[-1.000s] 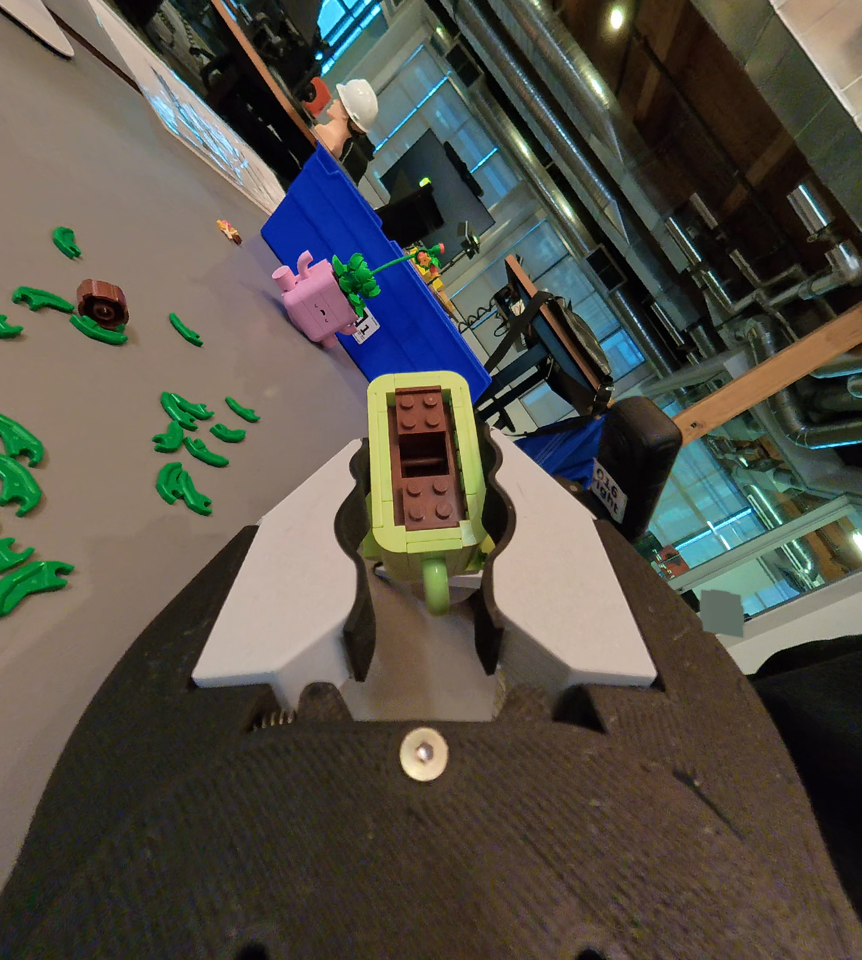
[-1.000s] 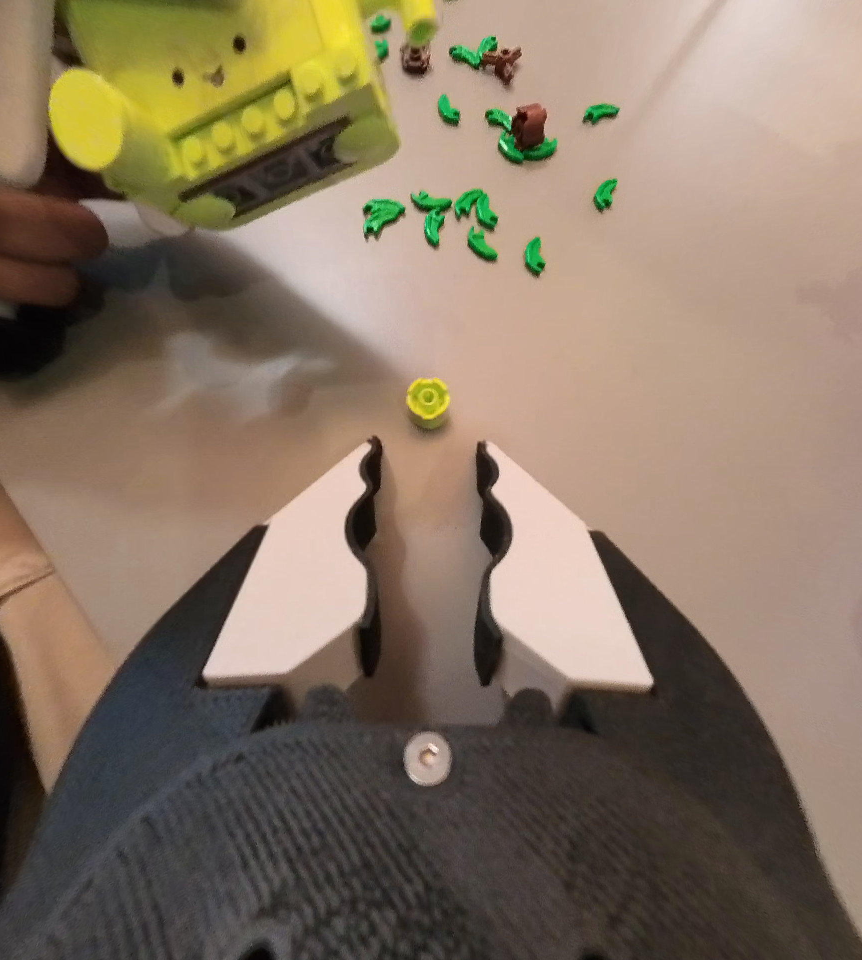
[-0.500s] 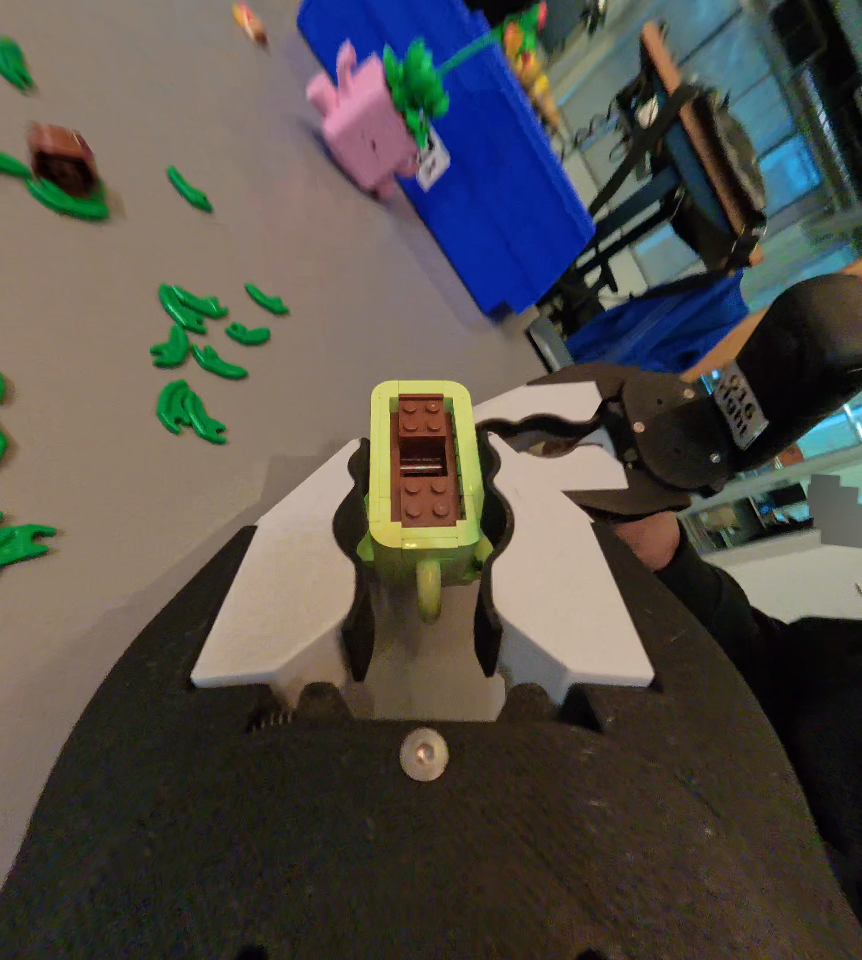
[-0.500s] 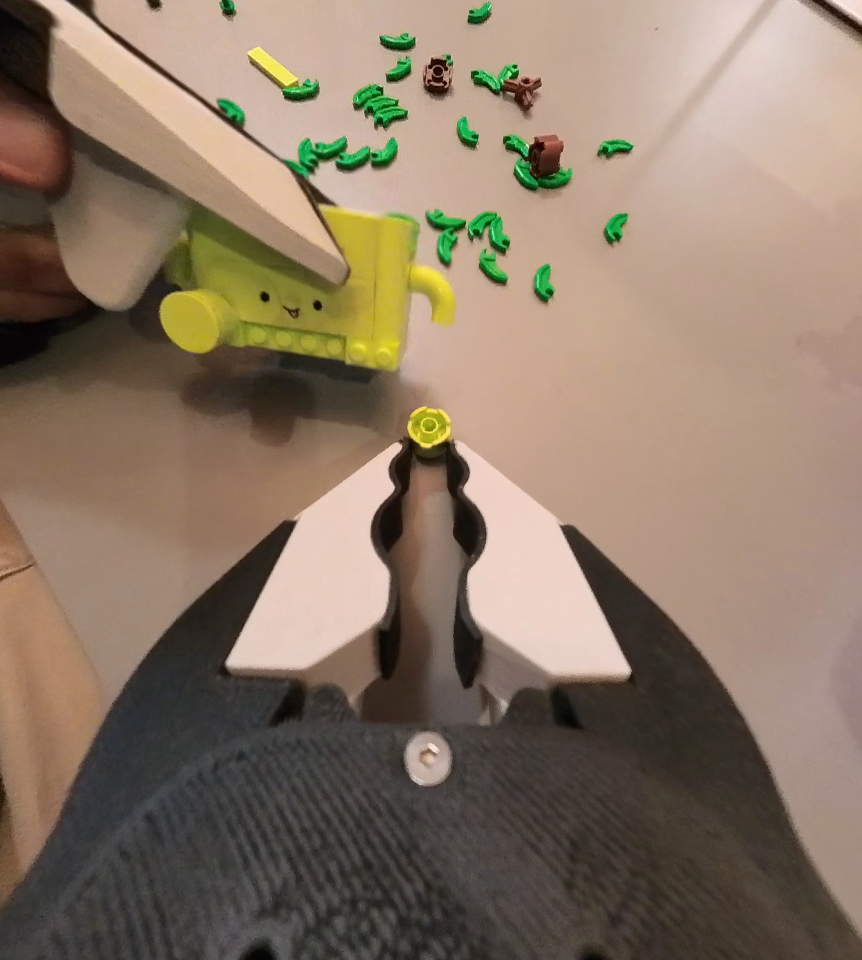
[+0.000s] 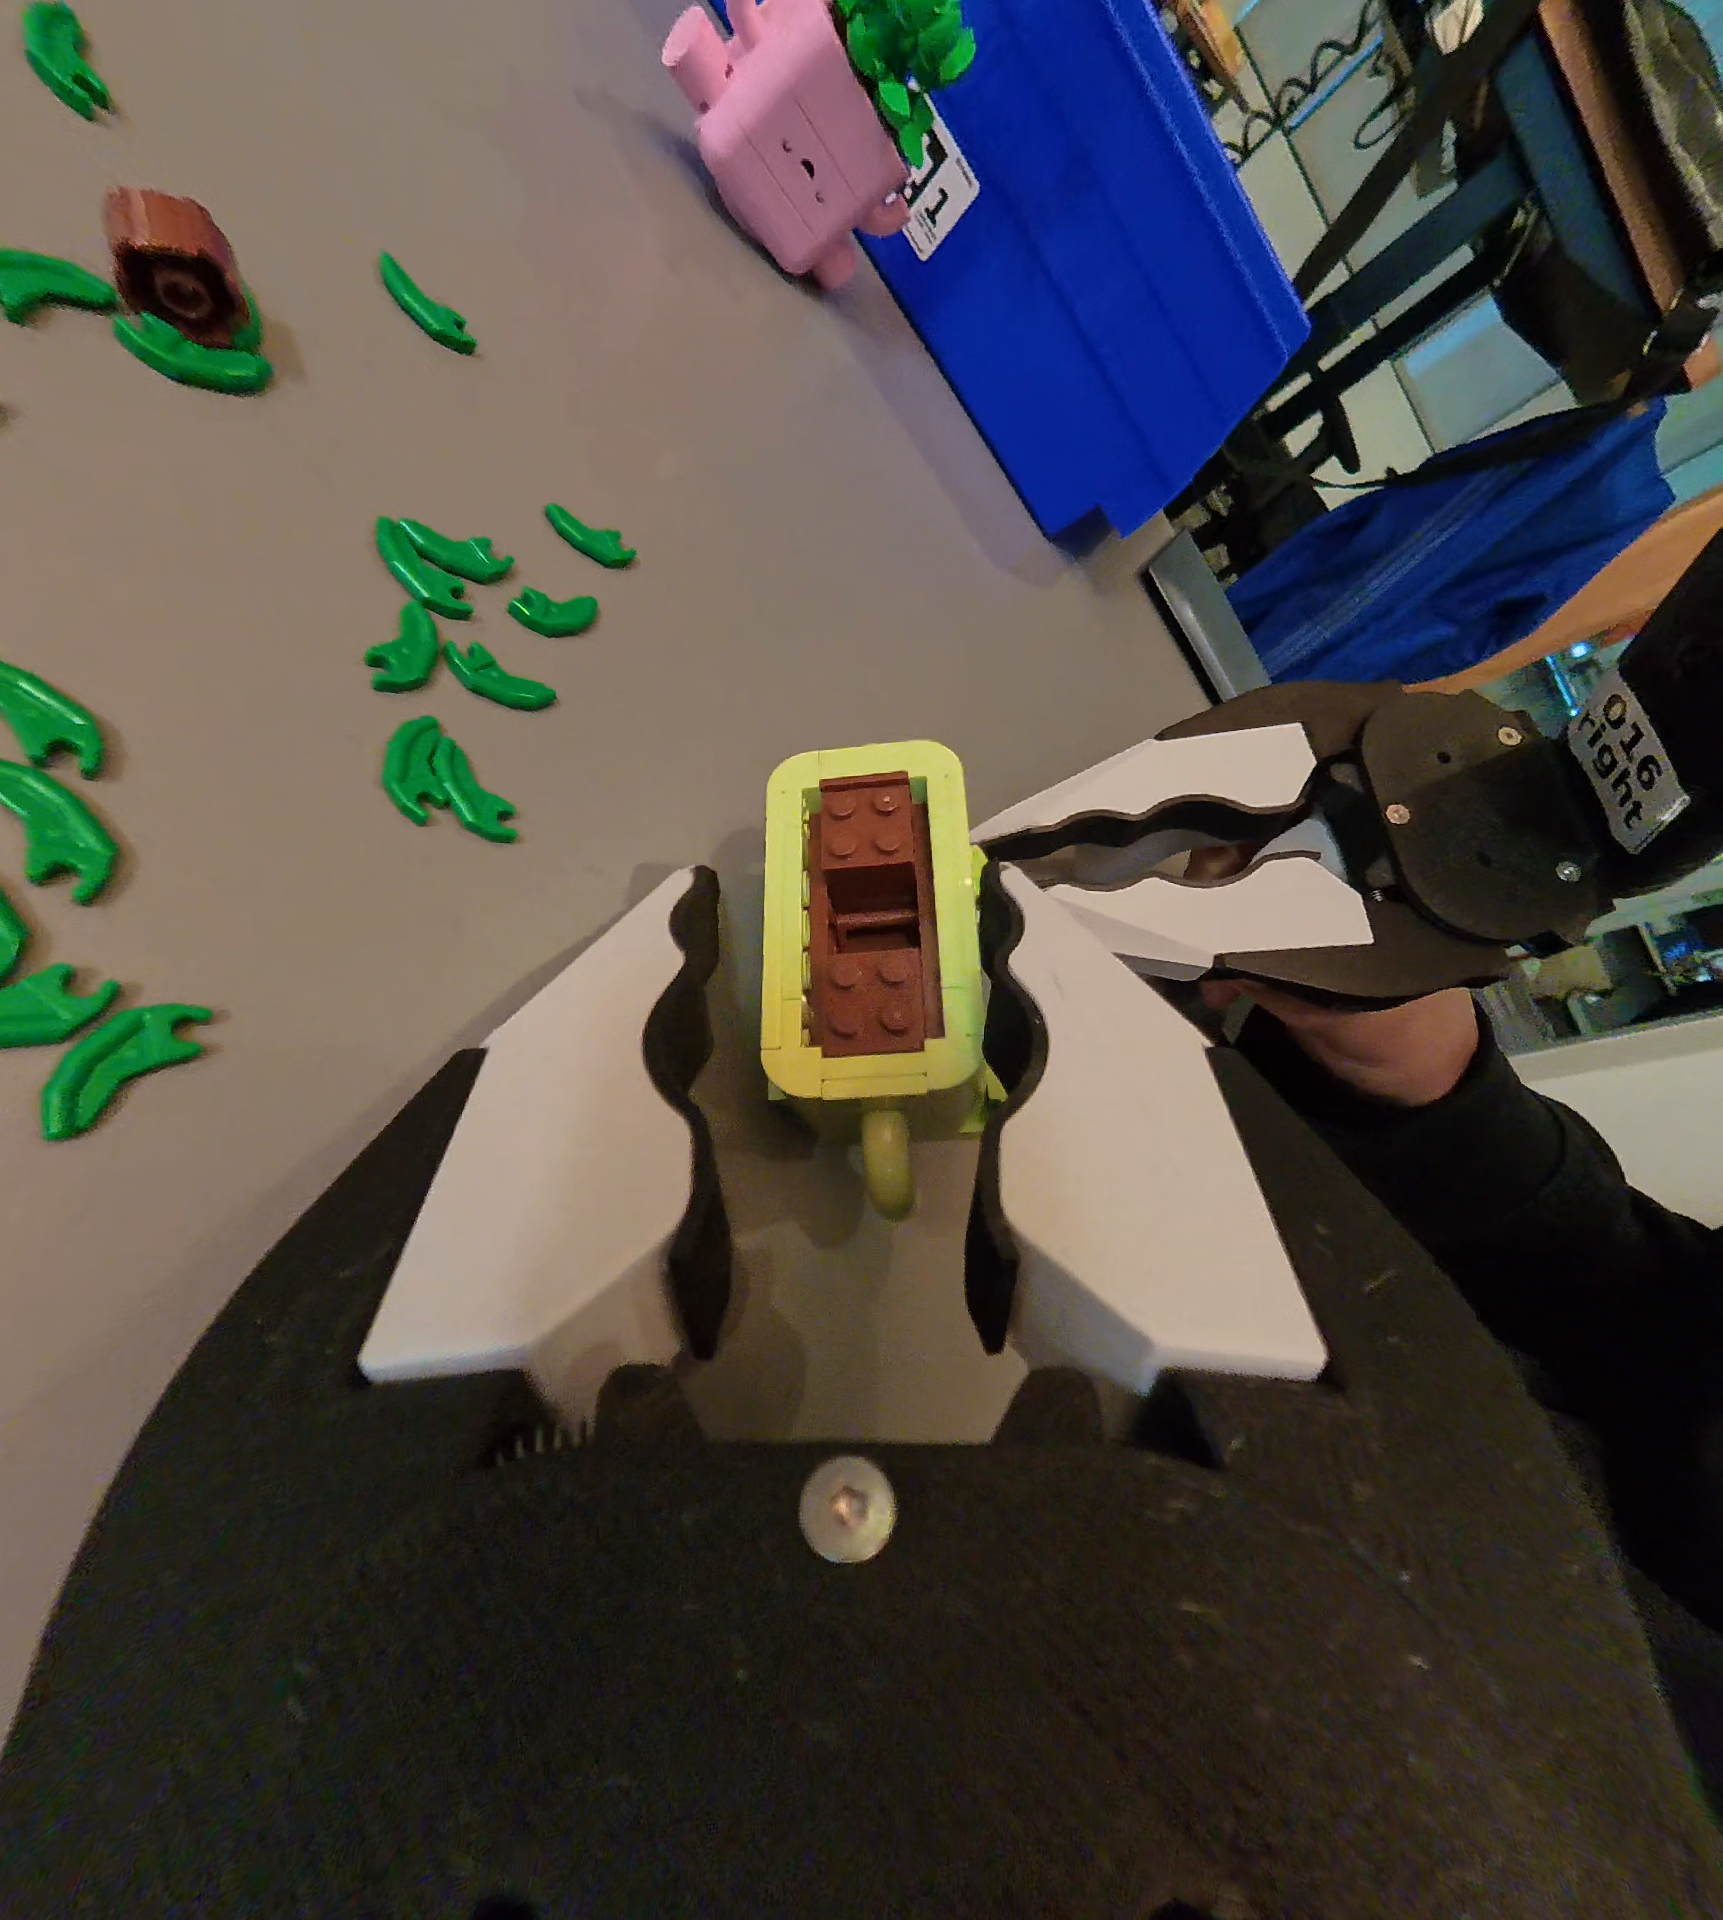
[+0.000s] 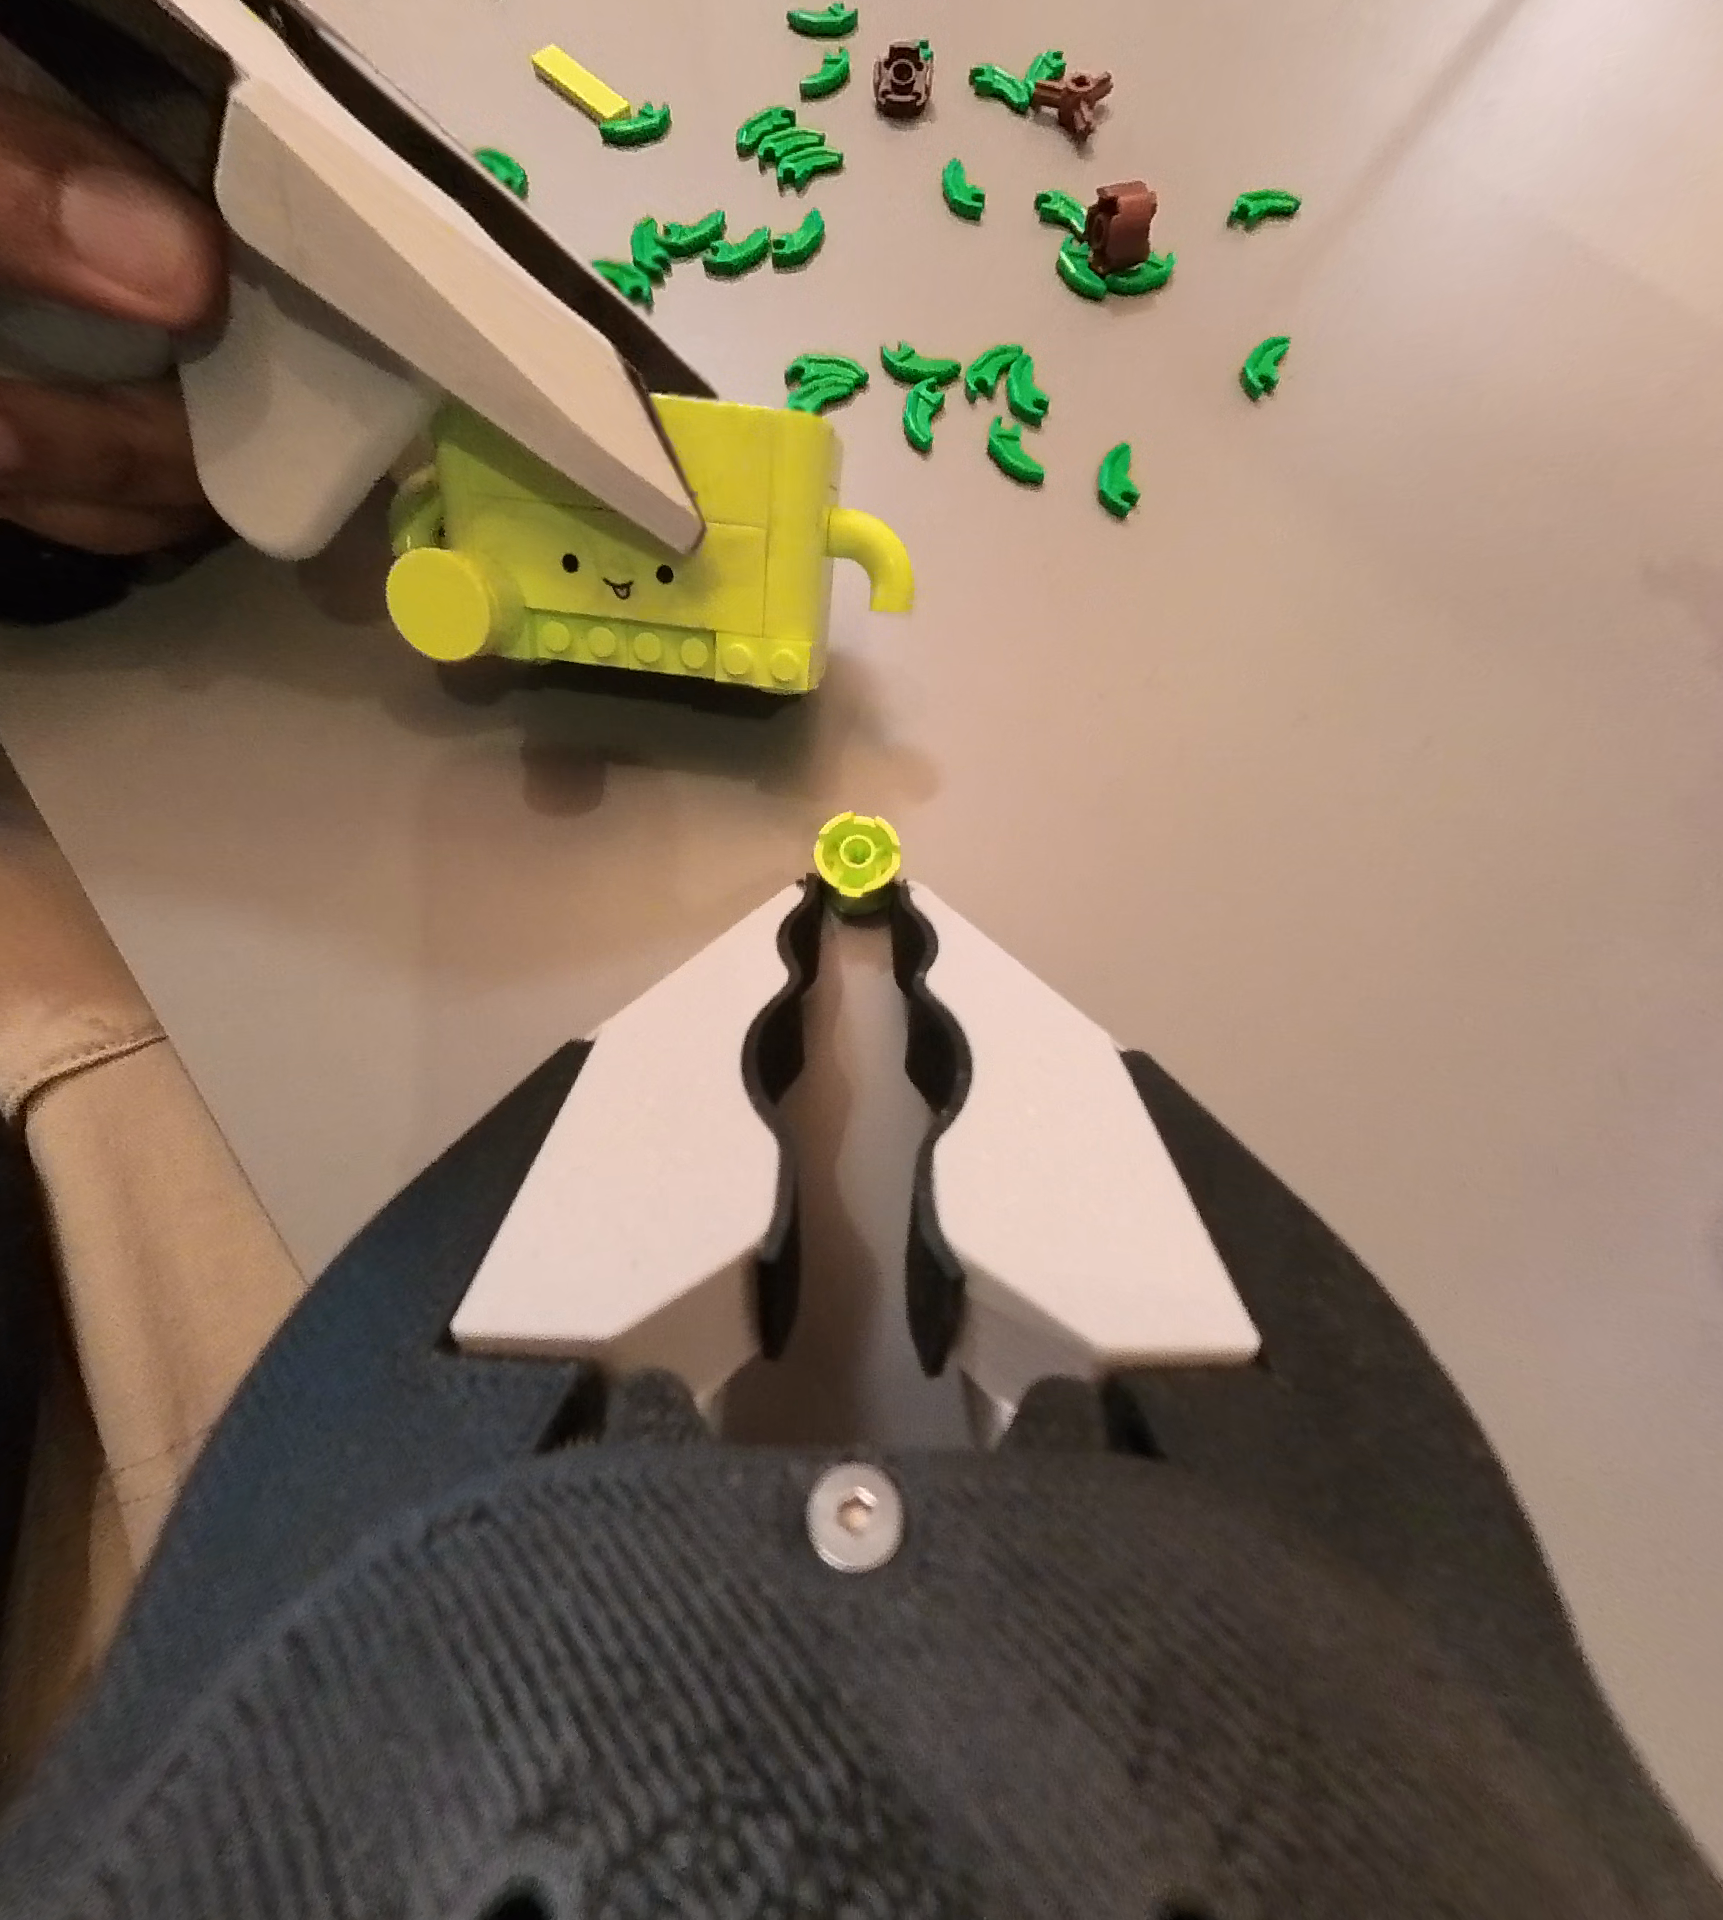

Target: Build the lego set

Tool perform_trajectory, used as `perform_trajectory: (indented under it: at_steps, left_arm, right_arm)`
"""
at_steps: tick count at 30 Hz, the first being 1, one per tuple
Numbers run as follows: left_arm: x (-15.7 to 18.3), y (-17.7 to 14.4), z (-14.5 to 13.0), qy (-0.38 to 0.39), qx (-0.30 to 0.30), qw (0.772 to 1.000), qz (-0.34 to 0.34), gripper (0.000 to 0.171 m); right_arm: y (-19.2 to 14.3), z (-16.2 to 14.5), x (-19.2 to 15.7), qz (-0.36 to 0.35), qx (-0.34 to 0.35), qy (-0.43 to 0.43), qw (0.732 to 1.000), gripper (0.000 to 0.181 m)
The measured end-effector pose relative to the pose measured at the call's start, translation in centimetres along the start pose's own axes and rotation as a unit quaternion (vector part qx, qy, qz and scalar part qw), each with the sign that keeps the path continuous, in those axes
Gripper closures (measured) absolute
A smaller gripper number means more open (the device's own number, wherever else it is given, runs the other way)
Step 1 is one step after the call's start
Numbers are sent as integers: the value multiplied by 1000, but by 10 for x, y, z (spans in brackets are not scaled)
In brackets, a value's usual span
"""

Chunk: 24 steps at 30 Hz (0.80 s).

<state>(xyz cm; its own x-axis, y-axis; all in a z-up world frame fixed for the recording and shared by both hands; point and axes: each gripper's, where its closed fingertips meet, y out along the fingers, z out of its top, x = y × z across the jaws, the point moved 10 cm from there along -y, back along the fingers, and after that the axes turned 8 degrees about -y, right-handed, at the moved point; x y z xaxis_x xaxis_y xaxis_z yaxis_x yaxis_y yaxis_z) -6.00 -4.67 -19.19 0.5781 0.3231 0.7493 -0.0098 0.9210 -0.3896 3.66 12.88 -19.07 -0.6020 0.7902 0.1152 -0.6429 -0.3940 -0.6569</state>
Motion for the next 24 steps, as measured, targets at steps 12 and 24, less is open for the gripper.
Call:
perform_trajectory:
  at_steps: [12, 24]
  left_arm:
    - [-10, -11, 6, -5, 16, 1000, 27, 122]
    - [12, -48, 26, 47, 135, 990, -21, 119]
  right_arm:
    - [0, 0, 1, 2, 1, 6, 1000, 170]
    - [-19, 17, 0, 3, 85, -8, 996, 170]
